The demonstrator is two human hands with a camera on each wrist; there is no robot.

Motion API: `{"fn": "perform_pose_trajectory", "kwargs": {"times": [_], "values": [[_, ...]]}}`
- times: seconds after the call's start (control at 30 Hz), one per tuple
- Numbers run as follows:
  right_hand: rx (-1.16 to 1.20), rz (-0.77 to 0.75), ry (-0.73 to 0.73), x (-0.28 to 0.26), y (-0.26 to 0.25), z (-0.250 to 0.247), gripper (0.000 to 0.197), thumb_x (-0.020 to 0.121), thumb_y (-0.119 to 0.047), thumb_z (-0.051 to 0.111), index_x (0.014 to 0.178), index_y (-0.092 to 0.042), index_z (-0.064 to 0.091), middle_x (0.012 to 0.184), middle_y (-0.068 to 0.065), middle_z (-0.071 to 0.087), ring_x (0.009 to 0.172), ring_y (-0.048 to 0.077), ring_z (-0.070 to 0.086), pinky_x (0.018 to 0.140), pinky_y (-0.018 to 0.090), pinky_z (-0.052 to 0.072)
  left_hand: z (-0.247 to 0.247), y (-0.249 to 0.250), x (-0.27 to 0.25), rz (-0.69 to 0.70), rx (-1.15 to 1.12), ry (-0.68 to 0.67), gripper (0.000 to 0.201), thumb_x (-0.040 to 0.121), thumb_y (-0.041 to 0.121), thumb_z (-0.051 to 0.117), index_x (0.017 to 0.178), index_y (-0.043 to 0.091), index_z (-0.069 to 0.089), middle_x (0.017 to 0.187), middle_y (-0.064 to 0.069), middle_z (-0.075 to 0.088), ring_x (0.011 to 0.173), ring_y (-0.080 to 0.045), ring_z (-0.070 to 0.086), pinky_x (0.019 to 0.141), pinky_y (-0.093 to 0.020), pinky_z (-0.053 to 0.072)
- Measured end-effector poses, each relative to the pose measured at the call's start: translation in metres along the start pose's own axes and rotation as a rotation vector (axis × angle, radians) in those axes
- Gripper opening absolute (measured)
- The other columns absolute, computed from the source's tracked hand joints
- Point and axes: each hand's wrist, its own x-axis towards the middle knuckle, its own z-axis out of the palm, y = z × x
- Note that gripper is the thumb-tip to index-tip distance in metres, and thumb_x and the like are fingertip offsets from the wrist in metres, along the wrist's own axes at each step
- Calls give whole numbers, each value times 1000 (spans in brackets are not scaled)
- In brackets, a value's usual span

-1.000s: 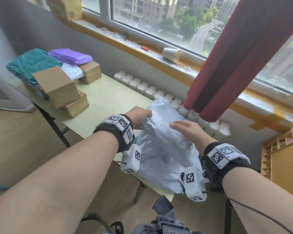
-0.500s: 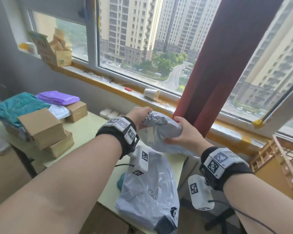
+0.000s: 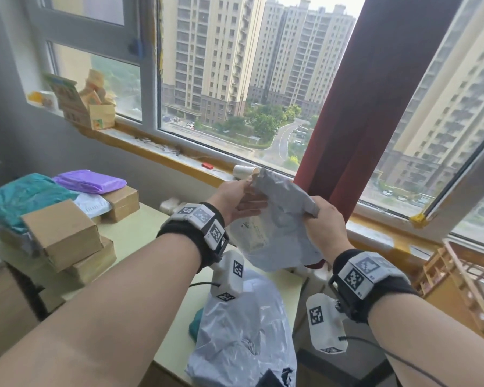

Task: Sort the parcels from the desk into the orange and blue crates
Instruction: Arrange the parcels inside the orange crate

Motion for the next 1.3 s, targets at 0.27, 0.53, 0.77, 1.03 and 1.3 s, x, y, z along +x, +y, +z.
{"fn": "perform_pose_trajectory", "kwargs": {"times": [0.27, 0.53, 0.77, 1.03, 1.3], "values": [[387, 320, 181, 14, 20, -20, 38, 72, 4, 33, 88, -19, 59, 94, 6, 64, 99, 35, 60, 91, 50, 52, -48, -12, 25, 54, 216, 394, 28, 87, 22, 67, 107, 10, 52, 114, -12, 62, 102, -24, 62, 83, -37, 56], [778, 560, 272, 21, 27, -33, 42, 92, 11, 27, 112, -9, 58, 101, 7, 60, 81, 24, 56, 78, 31, 46, -34, -8, 15, 26, 269, 290, 60, 86, 50, 65, 127, 8, 54, 103, 0, 61, 94, -19, 59, 88, -31, 44], [794, 618, 279, 20, 40, -38, 46, 92, 11, 27, 126, -1, 56, 110, 12, 59, 97, 28, 55, 86, 35, 44, -27, -8, 13, 41, 262, 230, 61, 77, 43, 77, 116, 0, 58, 109, -17, 68, 98, -35, 67, 84, -50, 56], [834, 629, 282, 16, 45, -38, 48, 94, 8, 29, 132, -6, 54, 122, 13, 62, 102, 31, 58, 95, 39, 48, -25, -16, 18, 100, 279, 213, 37, 86, 39, 69, 109, 11, 61, 101, -13, 69, 86, -30, 66, 65, -34, 53], [765, 608, 270, 7, 54, -37, 37, 96, -7, 45, 131, -3, 53, 111, 13, 63, 94, 29, 59, 89, 38, 49, -19, -23, 16, 157, 235, 249, 12, 95, 25, 60, 88, 16, 60, 88, -5, 67, 88, -28, 63, 80, -40, 52]]}}
